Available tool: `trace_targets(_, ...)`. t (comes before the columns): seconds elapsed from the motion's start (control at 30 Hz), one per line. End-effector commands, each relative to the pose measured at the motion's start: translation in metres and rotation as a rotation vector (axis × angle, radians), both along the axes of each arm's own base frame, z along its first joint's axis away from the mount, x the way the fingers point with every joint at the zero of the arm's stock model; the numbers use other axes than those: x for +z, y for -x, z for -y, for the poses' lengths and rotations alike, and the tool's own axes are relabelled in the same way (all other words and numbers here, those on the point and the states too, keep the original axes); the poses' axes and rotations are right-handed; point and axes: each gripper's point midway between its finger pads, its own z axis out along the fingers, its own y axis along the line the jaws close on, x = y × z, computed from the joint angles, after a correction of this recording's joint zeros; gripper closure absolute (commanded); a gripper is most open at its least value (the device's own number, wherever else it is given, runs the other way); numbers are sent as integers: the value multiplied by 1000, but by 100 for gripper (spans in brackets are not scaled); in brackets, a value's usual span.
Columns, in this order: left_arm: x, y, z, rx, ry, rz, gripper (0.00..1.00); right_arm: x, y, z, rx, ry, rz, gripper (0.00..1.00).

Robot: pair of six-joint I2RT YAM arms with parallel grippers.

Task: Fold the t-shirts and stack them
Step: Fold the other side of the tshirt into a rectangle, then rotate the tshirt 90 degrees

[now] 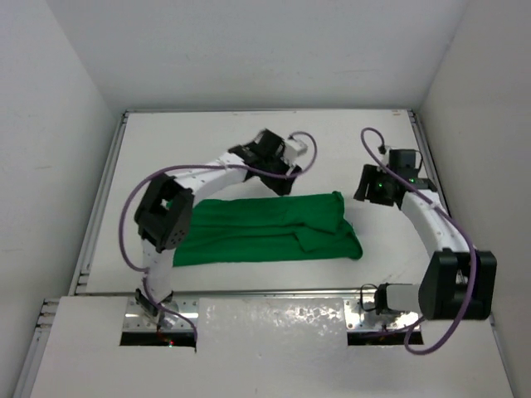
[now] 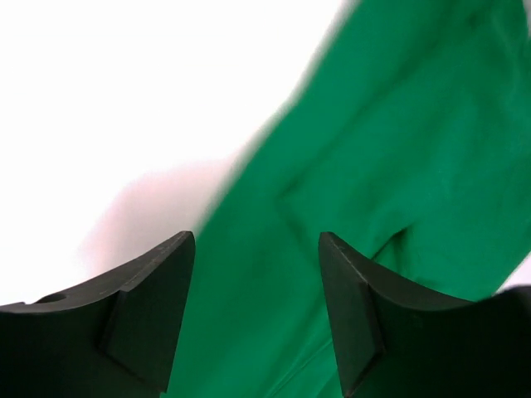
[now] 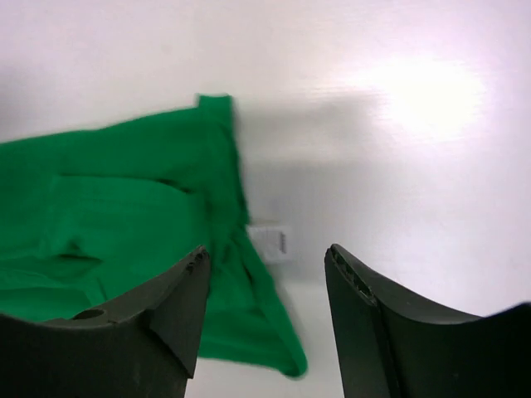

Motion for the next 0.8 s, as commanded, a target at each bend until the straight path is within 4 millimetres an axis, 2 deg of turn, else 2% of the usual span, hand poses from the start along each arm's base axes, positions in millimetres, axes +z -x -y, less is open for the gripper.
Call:
trace_targets(0.0, 108, -44, -52, 111, 124, 157, 39, -14, 52, 17, -108, 27, -140, 44)
trace_targets(0.03, 119, -53, -92, 185, 101, 166, 38, -24, 69, 18, -120, 28, -173, 45)
trace_targets(0.07, 119, -59, -118, 227, 61, 181, 36, -31, 80, 18, -133, 19, -200, 45)
trace_targets(0.1, 111, -52, -145, 266, 27, 153, 35, -46, 97, 17, -145, 8, -248, 46)
trace_targets(0.13, 104, -60, -192, 351, -5, 140, 34, -51, 103, 16, -162, -14, -255, 46)
trace_targets(0.17, 95, -58, -217, 393, -24, 121, 34, -56, 108, 13, -177, -46, -263, 46)
trace_targets(0.2, 75, -51, -262, 462, -65, 80, 33, -66, 115, 7, -180, -87, -277, 46)
trace_targets(0.27, 53, -41, -294, 493, -86, 38, 33, -73, 118, 0, -204, -135, -286, 47)
trace_targets(0.3, 34, -29, -306, 502, -105, -3, 33, -75, 117, -4, -203, -163, -277, 49)
trace_targets(0.33, 27, -28, -326, 530, -102, -8, 33, -83, 124, -7, -226, -183, -298, 50)
trace_targets(0.37, 13, -19, -331, 529, -103, -43, 33, -85, 121, -8, -233, -194, -283, 52)
trace_targets(0.47, -3, -14, -336, 520, -99, -45, 32, -102, 130, -9, -257, -199, -304, 56)
trace_targets(0.53, -8, -18, -335, 515, -90, -30, 30, -111, 136, -9, -260, -197, -329, 61)
trace_targets(0.63, -24, -20, -348, 566, -132, -52, 31, -119, 137, -8, -266, -189, -344, 69)
trace_targets(0.7, -28, -19, -357, 602, -125, -71, 32, -122, 132, -5, -272, -178, -340, 75)
trace_targets(0.77, -22, -21, -358, 618, -88, -68, 32, -124, 126, -1, -278, -157, -336, 86)
